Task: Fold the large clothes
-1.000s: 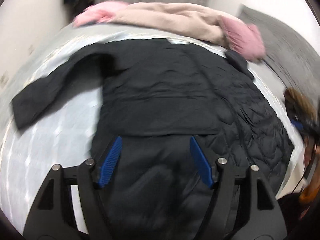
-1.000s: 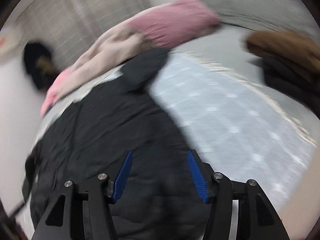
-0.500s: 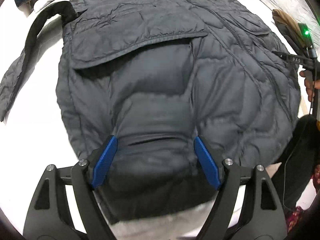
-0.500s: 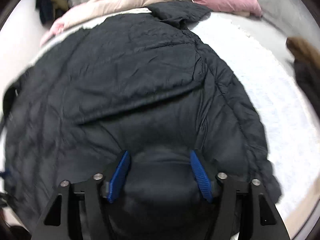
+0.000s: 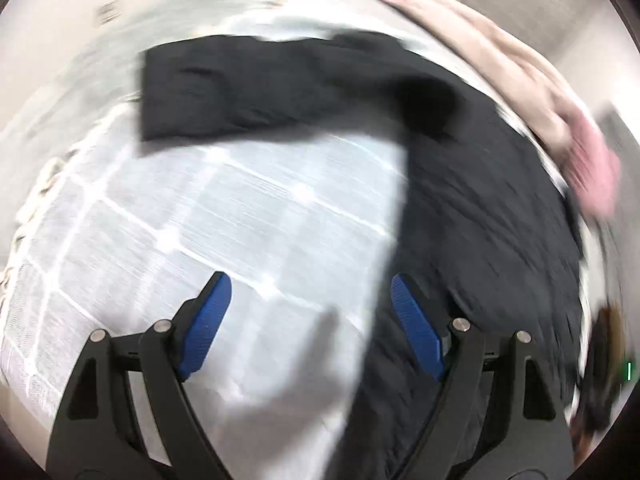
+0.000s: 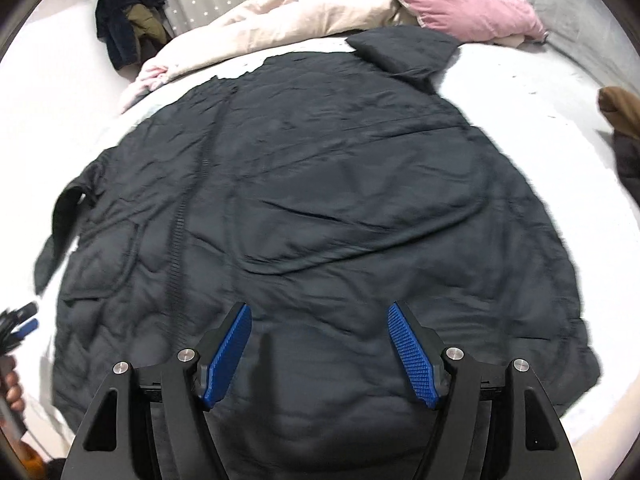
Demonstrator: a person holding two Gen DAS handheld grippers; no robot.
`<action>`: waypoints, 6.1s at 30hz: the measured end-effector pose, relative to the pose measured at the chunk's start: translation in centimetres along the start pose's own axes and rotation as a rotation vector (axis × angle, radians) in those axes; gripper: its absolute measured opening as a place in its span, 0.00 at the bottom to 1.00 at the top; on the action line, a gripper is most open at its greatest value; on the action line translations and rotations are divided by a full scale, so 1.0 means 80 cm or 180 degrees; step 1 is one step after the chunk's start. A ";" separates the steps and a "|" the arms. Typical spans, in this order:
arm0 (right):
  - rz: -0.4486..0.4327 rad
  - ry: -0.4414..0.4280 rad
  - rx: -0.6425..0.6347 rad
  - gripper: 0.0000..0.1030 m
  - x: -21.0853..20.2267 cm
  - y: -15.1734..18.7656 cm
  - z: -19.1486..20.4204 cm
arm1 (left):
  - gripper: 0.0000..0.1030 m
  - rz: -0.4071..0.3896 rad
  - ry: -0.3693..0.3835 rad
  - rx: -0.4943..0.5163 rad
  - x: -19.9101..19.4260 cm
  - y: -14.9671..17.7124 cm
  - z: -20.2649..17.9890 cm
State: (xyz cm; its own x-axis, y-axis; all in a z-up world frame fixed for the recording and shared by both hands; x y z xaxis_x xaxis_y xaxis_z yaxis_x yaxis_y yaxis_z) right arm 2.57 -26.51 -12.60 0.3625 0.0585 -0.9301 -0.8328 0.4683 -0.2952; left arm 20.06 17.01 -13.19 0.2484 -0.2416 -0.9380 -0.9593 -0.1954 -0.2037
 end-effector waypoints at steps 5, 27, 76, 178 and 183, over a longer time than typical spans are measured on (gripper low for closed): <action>0.0074 -0.0124 -0.0065 0.70 0.019 -0.009 0.037 | 0.80 -0.0022 -0.0033 -0.0524 0.029 -0.049 0.039; 0.0202 -0.0019 -0.0074 0.70 0.052 -0.022 0.063 | 0.04 -0.1096 -0.0280 -0.1721 -0.008 -0.180 0.140; 0.0373 -0.0112 0.0424 0.26 -0.036 0.093 -0.172 | 0.42 0.0714 -0.0014 0.1070 0.028 0.102 -0.073; -0.0630 0.2112 0.1935 0.09 -0.017 -0.168 -0.357 | 0.85 -0.0506 0.0103 0.1157 0.067 0.017 -0.246; -0.0524 0.1088 0.2277 0.62 -0.012 -0.114 -0.376 | 0.85 -0.0529 0.0051 0.1150 0.066 0.014 -0.241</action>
State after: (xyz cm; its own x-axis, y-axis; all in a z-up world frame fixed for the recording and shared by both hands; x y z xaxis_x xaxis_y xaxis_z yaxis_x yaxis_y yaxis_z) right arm -2.79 -57.36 -15.56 0.2130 -0.2789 -0.9364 -0.2685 0.9048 -0.3306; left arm 22.91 -2.78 -12.97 0.4035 -0.2501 -0.8801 -0.8906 0.1132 -0.4404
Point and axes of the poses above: each gripper's, at about its wrist camera, not at the fingertips, and x roughly the way its jaws point, z to its left, y to its underside, the point moved 10 cm from there along x, roughly the way its jaws point, and after that the axes turned 12 degrees about z, right-handed, at the moved point
